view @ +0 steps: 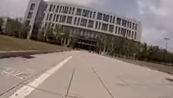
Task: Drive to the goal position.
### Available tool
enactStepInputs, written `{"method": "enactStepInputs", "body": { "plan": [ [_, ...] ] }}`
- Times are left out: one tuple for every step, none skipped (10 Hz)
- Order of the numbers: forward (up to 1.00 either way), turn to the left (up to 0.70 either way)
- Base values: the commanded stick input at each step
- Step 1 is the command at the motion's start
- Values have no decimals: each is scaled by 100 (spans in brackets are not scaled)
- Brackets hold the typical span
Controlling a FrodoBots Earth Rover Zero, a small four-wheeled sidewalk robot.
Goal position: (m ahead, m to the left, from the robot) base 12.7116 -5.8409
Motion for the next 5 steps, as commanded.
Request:
{"method": "enactStepInputs", "body": {
  "plan": [
    [50, -2],
    [50, -2],
    [50, -2],
    [50, -2],
    [50, -2]
  ]
}}
